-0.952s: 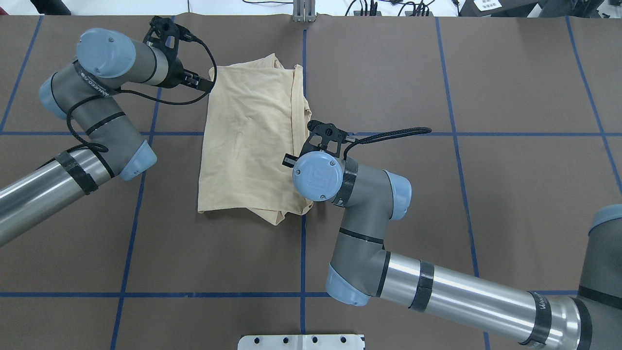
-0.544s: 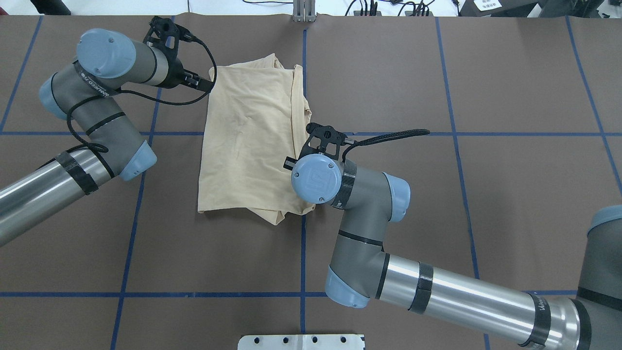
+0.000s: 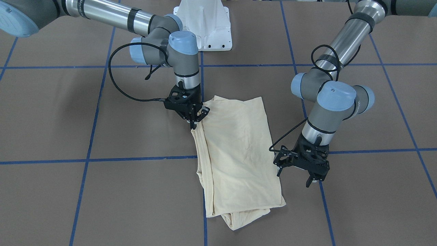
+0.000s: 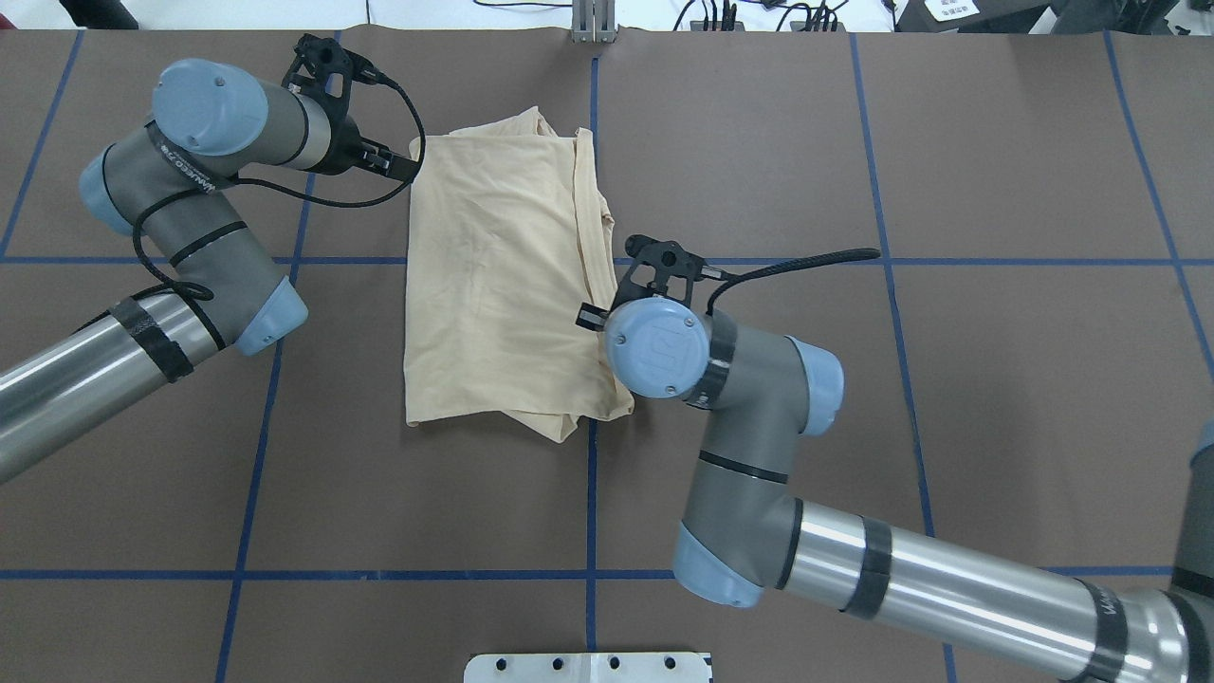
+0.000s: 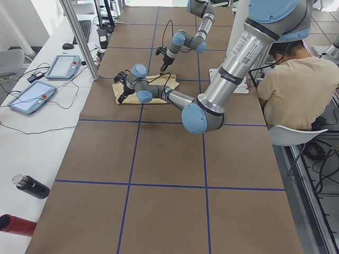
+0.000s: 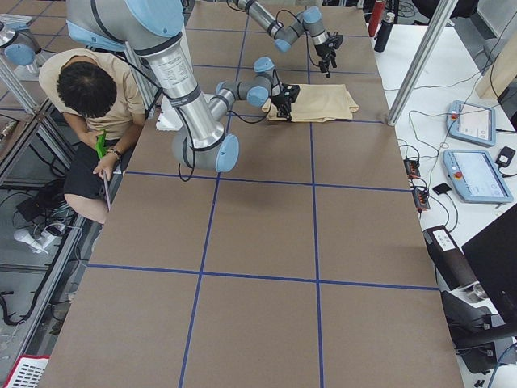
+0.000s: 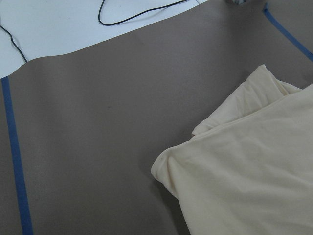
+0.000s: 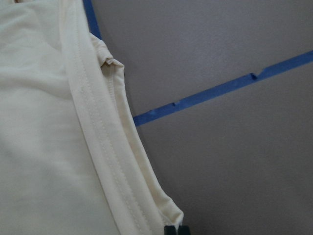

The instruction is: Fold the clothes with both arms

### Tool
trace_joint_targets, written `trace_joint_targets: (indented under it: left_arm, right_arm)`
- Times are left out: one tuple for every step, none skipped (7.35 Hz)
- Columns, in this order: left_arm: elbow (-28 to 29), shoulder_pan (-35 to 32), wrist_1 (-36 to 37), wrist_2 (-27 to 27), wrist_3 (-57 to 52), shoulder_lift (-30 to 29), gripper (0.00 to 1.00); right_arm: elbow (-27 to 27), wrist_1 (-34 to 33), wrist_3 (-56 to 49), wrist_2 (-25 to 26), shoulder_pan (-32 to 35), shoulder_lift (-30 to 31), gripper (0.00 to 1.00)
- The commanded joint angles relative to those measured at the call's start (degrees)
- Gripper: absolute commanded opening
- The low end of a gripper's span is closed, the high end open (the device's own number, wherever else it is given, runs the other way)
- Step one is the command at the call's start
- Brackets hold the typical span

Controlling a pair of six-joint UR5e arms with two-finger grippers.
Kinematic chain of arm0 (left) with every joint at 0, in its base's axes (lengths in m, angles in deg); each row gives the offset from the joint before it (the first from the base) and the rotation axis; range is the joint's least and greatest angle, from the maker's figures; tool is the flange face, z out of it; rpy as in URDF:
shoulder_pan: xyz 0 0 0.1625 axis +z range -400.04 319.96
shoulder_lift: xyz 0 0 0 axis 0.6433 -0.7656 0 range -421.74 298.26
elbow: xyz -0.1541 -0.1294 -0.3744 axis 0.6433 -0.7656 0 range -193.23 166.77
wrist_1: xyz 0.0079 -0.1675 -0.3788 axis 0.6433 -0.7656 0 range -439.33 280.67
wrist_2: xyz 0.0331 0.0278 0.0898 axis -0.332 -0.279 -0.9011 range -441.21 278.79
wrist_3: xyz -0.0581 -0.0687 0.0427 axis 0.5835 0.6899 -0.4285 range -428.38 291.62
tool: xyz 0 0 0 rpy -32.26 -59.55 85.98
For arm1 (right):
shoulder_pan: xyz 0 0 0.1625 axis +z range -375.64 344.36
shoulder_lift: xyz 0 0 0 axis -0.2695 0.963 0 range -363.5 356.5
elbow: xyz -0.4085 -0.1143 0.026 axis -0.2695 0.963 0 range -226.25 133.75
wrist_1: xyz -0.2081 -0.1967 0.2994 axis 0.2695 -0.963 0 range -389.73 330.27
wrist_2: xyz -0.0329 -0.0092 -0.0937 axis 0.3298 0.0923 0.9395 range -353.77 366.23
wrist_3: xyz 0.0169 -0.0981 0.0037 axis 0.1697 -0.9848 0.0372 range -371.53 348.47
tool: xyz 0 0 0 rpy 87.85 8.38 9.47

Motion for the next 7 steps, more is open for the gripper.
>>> trace_joint_targets:
  left_arm:
    - [0.00,0.08,-0.11,-0.01,1.36,0.00,1.00]
    - [0.00,0.08,-0.11,-0.01,1.45,0.00,1.00]
    - [0.08,0.08,-0.11,-0.01,1.36,0.00,1.00]
    - [0.08,0.17,-0.11,-0.01,1.36,0.00,1.00]
    - [0.08,0.17,-0.11,-0.01,1.36,0.00,1.00]
    - [0.08,0.17,-0.11,-0.01,1.36,0.00,1.00]
    - [0.08,0.17,-0.11,-0.01,1.36,0.00,1.00]
  right_arm:
    - [-12.17,0.00,0.32,0.83,-1.69,11.40,0.00]
    - [-12.99,0.09,0.59,3.01,-3.18,12.40,0.00]
    - [-13.09,0.01,0.94,4.25,-4.42,12.49,0.00]
    - [-13.44,0.00,1.03,5.14,-5.12,12.49,0.00]
    - [-13.44,0.00,1.03,5.23,-5.31,12.58,0.00]
    - [-13.35,0.09,0.16,5.23,-5.48,13.02,0.73]
    - [-13.09,0.09,-0.37,4.89,-5.57,12.50,1.00]
